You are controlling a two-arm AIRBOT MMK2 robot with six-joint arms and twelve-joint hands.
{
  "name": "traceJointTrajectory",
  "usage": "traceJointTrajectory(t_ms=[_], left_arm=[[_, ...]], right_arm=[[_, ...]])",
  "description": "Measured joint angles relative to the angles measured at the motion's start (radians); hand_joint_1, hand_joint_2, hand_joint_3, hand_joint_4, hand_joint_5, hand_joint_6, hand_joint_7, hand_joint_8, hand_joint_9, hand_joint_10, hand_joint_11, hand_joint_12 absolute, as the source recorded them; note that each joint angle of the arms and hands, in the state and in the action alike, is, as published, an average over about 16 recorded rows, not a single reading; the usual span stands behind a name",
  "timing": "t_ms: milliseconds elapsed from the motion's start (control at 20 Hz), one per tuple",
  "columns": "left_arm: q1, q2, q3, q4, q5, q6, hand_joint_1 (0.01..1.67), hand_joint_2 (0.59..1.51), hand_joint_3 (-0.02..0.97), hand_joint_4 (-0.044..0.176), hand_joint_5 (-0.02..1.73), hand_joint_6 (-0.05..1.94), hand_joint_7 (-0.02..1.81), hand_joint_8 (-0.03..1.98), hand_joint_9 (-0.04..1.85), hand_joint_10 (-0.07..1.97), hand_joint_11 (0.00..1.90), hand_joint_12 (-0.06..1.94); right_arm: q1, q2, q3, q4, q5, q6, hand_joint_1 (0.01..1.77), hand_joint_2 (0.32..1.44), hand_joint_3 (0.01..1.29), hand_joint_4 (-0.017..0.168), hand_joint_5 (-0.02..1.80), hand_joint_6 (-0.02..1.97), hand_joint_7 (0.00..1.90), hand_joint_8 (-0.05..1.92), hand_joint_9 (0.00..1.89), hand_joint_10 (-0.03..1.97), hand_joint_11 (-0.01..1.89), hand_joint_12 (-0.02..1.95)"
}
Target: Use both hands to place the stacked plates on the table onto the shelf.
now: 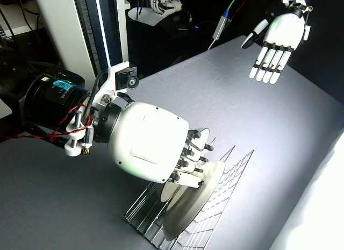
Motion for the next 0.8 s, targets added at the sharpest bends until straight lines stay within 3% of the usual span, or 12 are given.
traceJointTrajectory(t_ms=[350,800], left_arm=[[-0.008,0.000,-0.017,0.000,-0.001,-0.034,0.01,1.112,0.010,-0.001,0.02,0.02,0.02,0.00,0.02,0.01,0.02,0.00],[-0.031,-0.001,-0.044,0.002,0.003,-0.075,0.01,1.113,0.010,-0.001,0.02,0.02,0.02,0.00,0.02,0.01,0.02,0.00]], right_arm=[[0.059,-0.022,0.002,-0.175,0.062,-0.011,0.99,0.95,0.01,-0.007,0.76,0.09,0.84,0.03,0.84,0.02,0.38,1.16],[0.089,-0.049,0.003,-0.575,0.237,-0.046,0.67,0.91,0.01,0.000,0.76,0.07,0.86,0.03,0.87,0.02,0.38,1.10]])
